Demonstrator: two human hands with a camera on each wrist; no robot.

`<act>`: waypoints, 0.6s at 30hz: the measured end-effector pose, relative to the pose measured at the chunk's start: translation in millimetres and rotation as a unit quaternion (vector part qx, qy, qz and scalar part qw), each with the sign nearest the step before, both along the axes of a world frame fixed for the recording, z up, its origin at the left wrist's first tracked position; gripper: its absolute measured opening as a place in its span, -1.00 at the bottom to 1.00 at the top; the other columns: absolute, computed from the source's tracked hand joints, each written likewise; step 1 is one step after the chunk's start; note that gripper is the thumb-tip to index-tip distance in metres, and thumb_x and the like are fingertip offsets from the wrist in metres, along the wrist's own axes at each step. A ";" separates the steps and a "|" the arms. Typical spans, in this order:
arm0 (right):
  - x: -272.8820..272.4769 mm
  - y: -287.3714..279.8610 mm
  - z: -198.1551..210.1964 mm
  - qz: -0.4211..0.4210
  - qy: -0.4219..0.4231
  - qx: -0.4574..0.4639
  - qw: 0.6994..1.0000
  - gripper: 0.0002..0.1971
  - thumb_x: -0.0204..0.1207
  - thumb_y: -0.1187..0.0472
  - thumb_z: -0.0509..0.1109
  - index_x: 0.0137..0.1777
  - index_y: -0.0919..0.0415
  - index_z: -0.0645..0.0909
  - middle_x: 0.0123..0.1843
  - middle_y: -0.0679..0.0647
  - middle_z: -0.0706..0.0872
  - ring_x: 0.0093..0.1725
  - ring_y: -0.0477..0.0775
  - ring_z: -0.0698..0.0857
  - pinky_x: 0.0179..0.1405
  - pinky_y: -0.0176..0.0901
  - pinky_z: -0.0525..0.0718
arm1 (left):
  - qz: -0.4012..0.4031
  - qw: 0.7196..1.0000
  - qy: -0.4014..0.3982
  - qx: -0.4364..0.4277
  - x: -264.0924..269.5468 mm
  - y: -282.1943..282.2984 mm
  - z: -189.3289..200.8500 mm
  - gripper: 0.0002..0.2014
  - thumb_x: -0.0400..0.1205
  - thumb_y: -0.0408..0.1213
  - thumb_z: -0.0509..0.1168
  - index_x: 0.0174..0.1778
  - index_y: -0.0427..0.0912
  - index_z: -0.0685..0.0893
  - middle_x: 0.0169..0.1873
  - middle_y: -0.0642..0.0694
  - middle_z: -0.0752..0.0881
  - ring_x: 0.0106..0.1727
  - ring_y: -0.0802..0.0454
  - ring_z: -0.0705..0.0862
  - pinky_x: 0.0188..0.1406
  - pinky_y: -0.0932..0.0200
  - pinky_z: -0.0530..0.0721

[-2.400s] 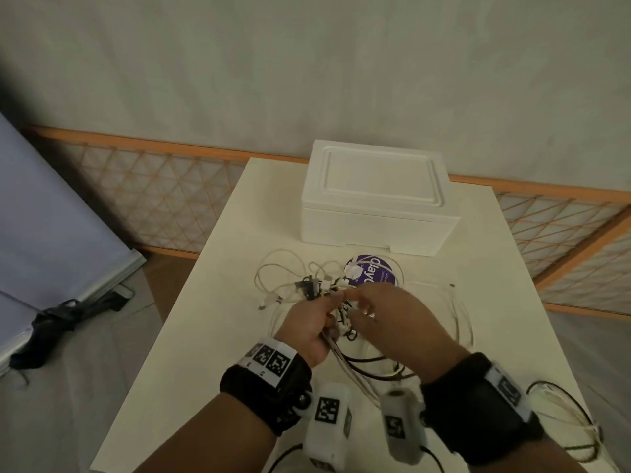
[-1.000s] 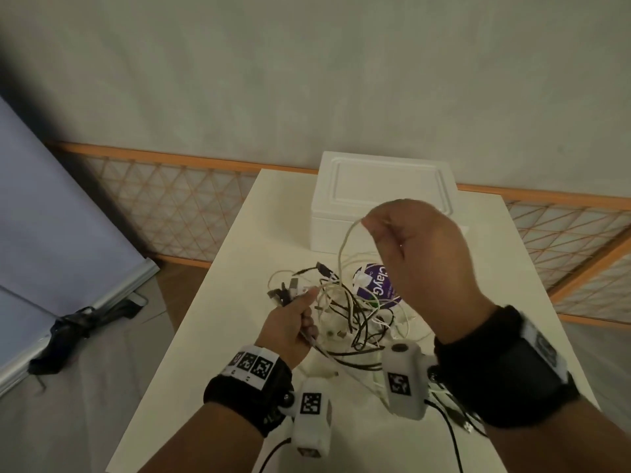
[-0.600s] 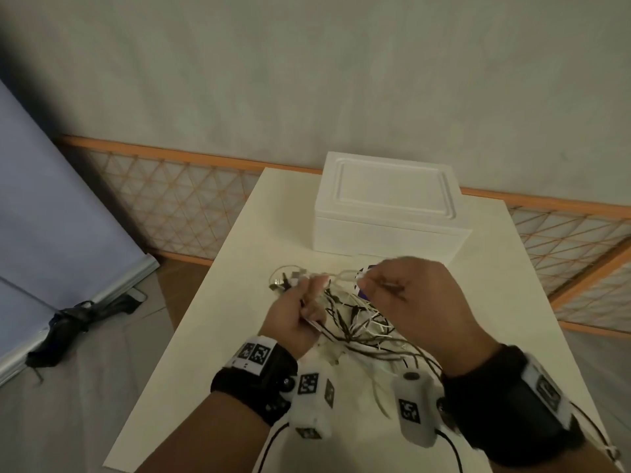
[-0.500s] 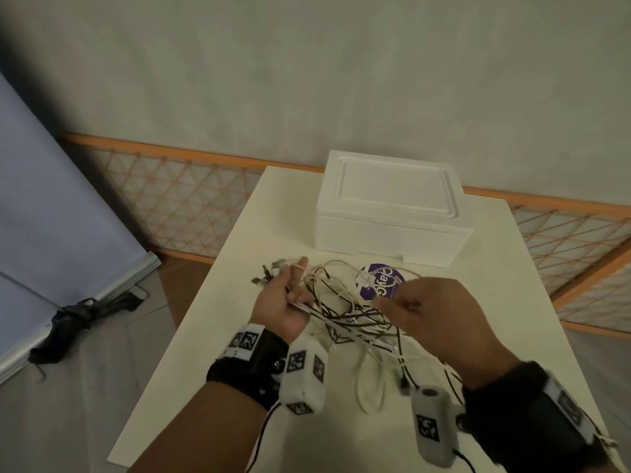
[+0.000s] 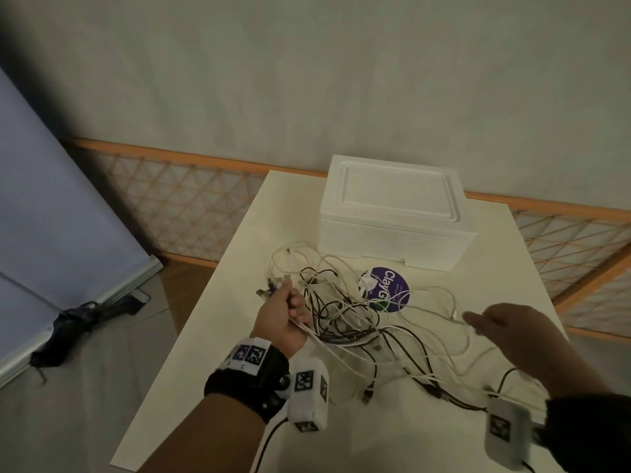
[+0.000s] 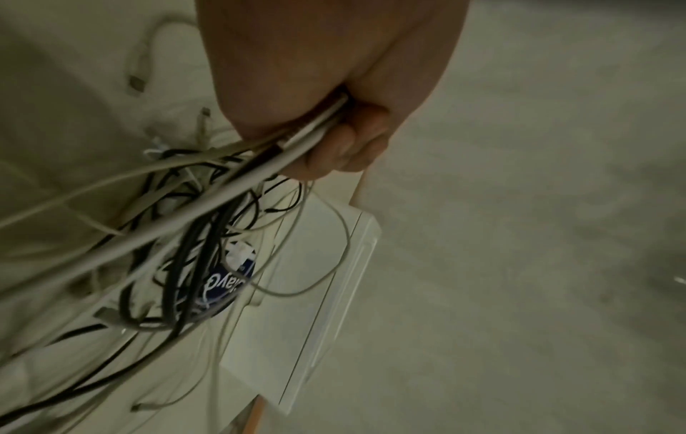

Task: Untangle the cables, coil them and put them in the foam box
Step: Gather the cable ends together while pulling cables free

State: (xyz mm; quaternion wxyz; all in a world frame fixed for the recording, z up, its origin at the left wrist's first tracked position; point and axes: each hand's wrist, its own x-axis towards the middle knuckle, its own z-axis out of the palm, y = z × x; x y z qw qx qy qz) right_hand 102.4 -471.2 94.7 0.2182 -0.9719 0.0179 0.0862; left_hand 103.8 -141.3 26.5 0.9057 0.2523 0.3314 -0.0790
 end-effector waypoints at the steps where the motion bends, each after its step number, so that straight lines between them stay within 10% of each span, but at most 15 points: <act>1: -0.7 16.8 6.0 0.014 -0.015 0.065 0.998 -0.72 0.55 0.04 0.37 -0.38 0.07 0.66 -0.38 0.06 0.72 -0.31 0.01 0.66 -0.28 -0.17 0.50 | -0.028 1.000 0.007 0.003 -3.8 -4.8 2.0 -0.64 0.65 -0.10 0.28 -0.45 -0.09 0.43 -0.68 0.06 0.38 -0.75 0.20 0.27 -0.77 0.38 0.26; 5: -12.1 80.9 22.8 0.107 -0.077 0.212 0.968 -0.85 0.58 0.12 0.35 -0.21 0.01 0.68 -0.32 -0.01 0.69 -0.30 -0.11 0.61 -0.26 -0.33 0.48 | -0.131 0.991 0.005 0.024 -21.4 -19.8 13.0 -0.75 0.41 -0.17 0.44 -0.45 -0.07 0.48 -0.63 0.01 0.51 -0.77 0.21 0.27 -0.77 0.40 0.21; 11: -34.4 122.7 10.3 0.364 0.036 0.174 0.914 -0.91 0.60 0.04 0.35 -0.03 -0.11 0.69 -0.15 -0.26 0.73 -0.16 -0.24 0.70 -0.13 -0.35 0.62 | -0.186 0.982 -0.020 0.015 -40.4 -22.5 22.1 -0.76 0.55 -0.14 0.35 -0.28 -0.25 0.73 -0.37 -0.13 0.81 -0.80 0.25 0.27 -0.81 0.43 0.25; 18: -34.7 64.6 -29.8 0.269 0.176 -0.019 0.947 -0.75 0.46 -0.02 0.44 -0.45 -0.17 0.59 -0.47 -0.48 0.59 -0.41 -0.37 0.58 -0.37 -0.53 0.43 | -0.032 0.999 -0.025 0.026 -38.2 7.1 16.8 -0.82 0.55 -0.19 0.34 -0.34 -0.06 0.52 -0.65 0.06 0.47 -0.79 0.23 0.24 -0.80 0.41 0.20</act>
